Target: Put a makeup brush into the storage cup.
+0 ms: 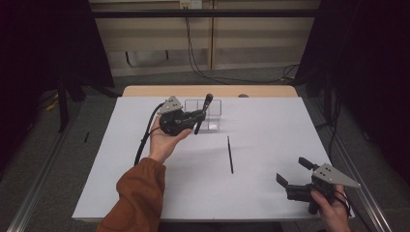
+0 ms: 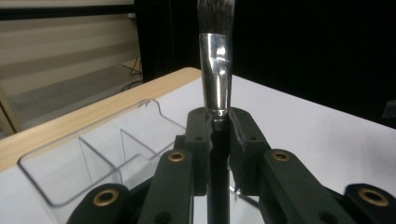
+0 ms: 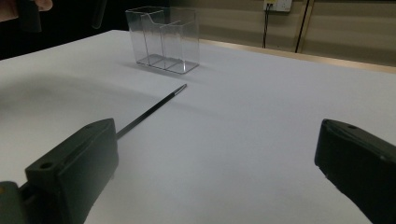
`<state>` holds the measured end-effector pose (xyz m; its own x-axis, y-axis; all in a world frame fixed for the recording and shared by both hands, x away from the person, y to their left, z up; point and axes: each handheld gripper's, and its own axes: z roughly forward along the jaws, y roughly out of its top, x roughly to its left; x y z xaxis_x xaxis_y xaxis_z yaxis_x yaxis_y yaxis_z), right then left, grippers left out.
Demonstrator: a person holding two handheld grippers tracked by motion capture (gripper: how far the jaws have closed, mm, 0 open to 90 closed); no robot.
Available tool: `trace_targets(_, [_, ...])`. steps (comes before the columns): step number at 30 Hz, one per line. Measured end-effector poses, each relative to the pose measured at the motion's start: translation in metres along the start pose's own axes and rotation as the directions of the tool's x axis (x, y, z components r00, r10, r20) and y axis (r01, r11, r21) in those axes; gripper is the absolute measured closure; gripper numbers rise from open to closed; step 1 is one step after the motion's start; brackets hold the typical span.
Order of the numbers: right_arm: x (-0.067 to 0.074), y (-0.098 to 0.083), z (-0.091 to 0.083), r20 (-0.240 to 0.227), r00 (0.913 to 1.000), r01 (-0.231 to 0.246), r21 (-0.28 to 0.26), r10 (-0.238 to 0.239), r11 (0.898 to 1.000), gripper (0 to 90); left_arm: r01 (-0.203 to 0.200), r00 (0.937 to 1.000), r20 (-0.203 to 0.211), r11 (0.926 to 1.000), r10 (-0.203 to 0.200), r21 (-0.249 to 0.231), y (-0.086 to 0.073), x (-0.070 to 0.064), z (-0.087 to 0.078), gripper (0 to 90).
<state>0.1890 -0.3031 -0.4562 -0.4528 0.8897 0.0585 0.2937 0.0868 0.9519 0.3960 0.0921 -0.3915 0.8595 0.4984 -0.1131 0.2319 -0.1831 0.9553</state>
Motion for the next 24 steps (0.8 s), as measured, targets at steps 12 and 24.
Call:
trace_targets(12, [0.000,0.000,-0.001,-0.004,1.0000,0.004,0.000,-0.004,1.000,0.0,-0.009,0.9999,-0.005,0.9999,0.009,-0.012,0.013,-0.004,0.019,79.1])
trace_targets(24, [0.000,-0.001,-0.002,-0.007,0.9999,-0.008,-0.001,0.008,1.000,0.0,-0.022,0.9994,-0.026,0.9986,0.021,-0.047,0.021,0.000,0.030,79.1])
